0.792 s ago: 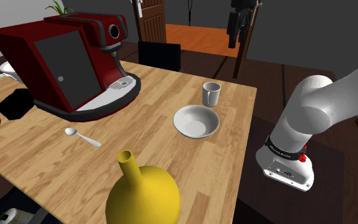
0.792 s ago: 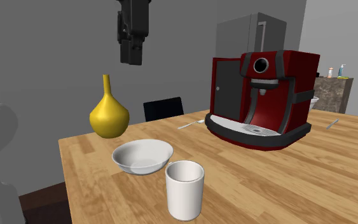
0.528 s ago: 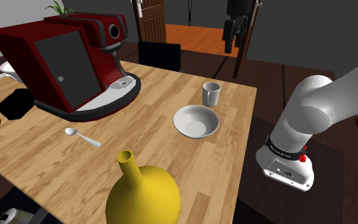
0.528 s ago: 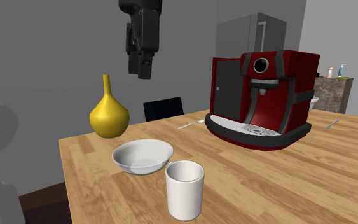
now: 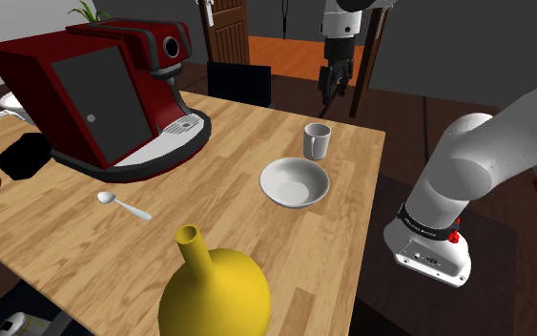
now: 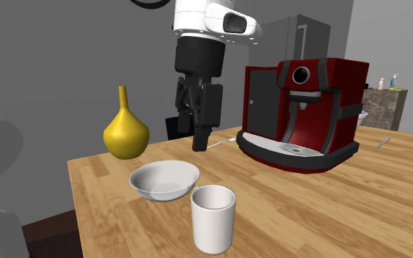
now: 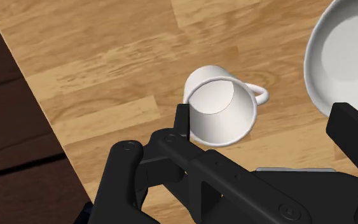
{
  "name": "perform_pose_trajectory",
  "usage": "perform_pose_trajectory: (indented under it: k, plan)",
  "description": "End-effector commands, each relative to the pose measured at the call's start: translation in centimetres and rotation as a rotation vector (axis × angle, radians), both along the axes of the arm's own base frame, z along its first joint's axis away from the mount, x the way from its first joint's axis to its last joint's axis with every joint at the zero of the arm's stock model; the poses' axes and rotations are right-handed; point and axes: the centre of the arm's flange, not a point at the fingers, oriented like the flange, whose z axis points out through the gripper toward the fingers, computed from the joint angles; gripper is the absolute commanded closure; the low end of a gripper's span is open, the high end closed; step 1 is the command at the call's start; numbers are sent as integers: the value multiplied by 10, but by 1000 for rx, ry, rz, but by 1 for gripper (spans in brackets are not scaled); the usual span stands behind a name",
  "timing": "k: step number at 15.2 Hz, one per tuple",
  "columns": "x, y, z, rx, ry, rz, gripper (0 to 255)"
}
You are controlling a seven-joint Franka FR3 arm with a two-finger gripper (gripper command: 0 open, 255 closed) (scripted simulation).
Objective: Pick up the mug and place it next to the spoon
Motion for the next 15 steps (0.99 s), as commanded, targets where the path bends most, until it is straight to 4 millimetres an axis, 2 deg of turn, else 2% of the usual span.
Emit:
perform_pose_trajectory:
  k: [1, 9, 15]
  plan:
    - [9, -10, -21, 1, 7, -15, 0]
    - [48, -48, -111, 6, 40, -70, 0]
    - [44, -46, -142, 6, 40, -70, 0]
